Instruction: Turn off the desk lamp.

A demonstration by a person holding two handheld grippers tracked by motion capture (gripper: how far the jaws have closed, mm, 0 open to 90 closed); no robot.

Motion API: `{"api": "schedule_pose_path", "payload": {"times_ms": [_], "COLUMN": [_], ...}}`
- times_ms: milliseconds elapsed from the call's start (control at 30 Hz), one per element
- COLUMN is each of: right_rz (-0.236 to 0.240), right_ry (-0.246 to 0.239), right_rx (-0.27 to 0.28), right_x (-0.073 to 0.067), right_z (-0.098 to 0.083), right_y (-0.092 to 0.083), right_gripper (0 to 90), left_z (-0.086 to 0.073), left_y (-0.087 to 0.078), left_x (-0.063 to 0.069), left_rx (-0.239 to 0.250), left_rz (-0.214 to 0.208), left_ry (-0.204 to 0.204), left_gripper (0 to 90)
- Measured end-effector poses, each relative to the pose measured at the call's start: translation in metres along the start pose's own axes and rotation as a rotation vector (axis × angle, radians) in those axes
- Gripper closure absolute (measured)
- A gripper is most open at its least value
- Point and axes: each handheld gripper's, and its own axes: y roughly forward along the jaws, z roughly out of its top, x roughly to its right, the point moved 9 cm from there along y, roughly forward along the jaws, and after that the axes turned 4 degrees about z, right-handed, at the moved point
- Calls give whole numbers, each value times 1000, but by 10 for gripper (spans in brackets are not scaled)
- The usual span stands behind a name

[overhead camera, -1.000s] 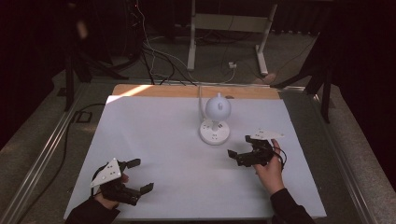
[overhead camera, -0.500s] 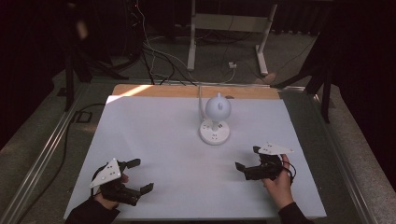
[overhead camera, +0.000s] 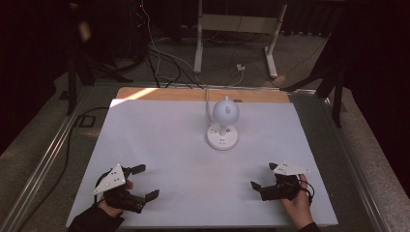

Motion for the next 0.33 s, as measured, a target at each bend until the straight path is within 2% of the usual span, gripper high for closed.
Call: {"api": "schedule_pose_path", "payload": {"times_ms": [100, 333], "right_rz": [-12, 1], "right_ry": [9, 11], "right_rx": [5, -5], "right_x": [2, 2], "right_z": [-3, -6], "right_y": [-4, -1], "right_gripper": [0, 0], "left_z": [0, 1], "left_y": [0, 0], "left_x": [0, 0], "left_rx": [1, 3], "left_rz": [-3, 0], "left_ry": [1, 1], "left_gripper": [6, 6]}}
